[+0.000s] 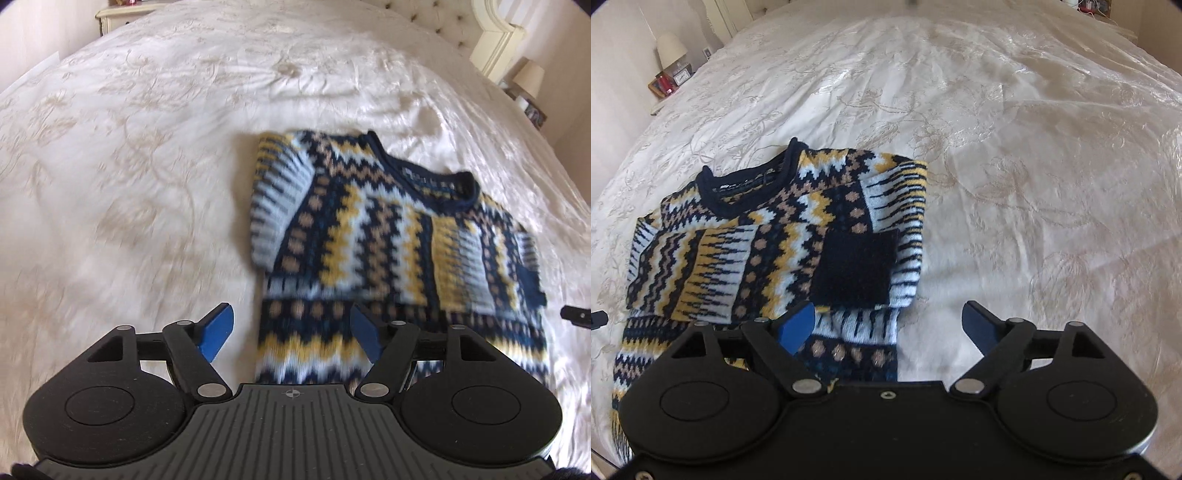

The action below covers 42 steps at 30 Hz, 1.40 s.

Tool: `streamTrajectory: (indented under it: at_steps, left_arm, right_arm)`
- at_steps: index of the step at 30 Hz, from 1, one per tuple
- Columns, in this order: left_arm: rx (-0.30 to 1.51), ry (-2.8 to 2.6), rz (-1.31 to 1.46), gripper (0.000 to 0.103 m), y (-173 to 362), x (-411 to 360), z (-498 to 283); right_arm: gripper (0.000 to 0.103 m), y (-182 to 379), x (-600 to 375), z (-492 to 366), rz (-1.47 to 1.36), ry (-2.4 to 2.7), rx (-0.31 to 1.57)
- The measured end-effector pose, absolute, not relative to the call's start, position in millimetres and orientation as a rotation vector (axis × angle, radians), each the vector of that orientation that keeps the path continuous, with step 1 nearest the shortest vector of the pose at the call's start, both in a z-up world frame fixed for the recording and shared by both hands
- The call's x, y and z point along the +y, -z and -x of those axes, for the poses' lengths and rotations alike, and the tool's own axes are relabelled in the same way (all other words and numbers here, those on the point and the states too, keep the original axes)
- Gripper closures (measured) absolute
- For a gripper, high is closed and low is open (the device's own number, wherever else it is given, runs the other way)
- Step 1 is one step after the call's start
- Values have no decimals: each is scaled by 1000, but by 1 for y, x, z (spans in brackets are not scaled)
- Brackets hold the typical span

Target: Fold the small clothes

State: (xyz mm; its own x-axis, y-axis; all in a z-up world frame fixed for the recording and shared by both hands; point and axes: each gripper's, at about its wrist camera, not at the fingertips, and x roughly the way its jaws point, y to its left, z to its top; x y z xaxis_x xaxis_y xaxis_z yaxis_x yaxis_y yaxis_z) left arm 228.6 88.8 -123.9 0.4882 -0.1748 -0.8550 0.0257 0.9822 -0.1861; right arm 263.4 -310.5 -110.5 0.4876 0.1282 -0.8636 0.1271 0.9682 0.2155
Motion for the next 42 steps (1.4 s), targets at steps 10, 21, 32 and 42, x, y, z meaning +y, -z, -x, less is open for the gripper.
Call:
streamTrajectory:
  at_steps: [10, 21, 32, 42]
  left_arm:
    - [1143, 139, 159, 34, 137, 82, -143]
    - [1207, 194, 147, 34, 149, 73, -74]
    - [1258, 268, 108, 34, 170, 59, -43]
    - [1283, 240, 152, 34, 194, 60, -54]
  right_arm:
    - [11, 117, -291, -184, -297, -95, 1137]
    - [11, 130, -286, -109, -329, -242, 1243]
    - [11, 145, -260, -70, -339, -407, 1335]
    - [9, 163, -239, -79, -342, -442, 1338]
